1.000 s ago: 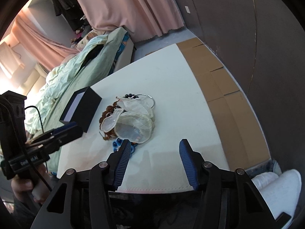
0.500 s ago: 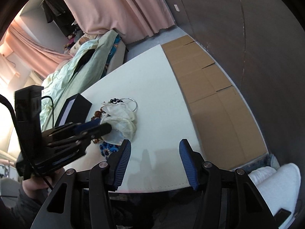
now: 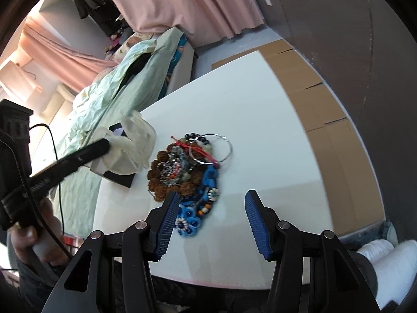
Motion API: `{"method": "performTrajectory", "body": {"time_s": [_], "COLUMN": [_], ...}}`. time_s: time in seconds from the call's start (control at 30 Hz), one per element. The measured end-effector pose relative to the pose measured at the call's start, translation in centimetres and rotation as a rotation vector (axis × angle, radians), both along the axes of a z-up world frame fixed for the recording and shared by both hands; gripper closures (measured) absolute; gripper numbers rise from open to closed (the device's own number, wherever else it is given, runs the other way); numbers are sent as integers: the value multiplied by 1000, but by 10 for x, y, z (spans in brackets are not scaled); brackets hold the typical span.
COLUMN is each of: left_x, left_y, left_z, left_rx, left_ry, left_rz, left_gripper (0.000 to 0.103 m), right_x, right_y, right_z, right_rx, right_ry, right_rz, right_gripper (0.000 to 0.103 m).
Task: Organize jewelry
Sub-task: 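Grasp the clear plastic pouch with the left tool and lift it, then hold the pouch over the black box with left tool while right grasps silver hoop bracelet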
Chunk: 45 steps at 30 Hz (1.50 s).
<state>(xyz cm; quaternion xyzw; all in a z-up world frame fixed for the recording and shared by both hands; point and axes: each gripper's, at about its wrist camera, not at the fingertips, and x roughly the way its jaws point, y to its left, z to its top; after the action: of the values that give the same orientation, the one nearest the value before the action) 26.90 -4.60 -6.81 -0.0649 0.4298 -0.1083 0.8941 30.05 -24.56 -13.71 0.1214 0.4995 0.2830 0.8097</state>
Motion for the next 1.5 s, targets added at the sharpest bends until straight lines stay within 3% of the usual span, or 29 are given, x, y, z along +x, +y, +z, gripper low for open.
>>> {"method": "performTrajectory", "body": {"time_s": [0.1,0.17,0.6,0.9,1.2,1.5], "left_x": [-4,-8,-21,-26,-29,-31], "left_y": [7,13,54,64,68,68], "left_z": [6,9,17,20,23,23], "left_rx": [8,9,0,-7,-8,-11], "left_ry": [-12,-19,-34,-42,-46,-38], "left_rz": [13,26,115,136,146,148], "left_gripper": [100,100,100,100,100,100], "right_x": [1,1,50,71,71,75], "right_y": [9,18,35,56,61,62], "right_z": [-2,-2,-8,-10,-17,-19], "right_rx": [29,35,-61,-207,-183,-192], "right_ry": [14,17,44,34,86,82], "right_rz": [30,49,7,117,175,187], "right_gripper": [52,61,61,61,61,60]}}
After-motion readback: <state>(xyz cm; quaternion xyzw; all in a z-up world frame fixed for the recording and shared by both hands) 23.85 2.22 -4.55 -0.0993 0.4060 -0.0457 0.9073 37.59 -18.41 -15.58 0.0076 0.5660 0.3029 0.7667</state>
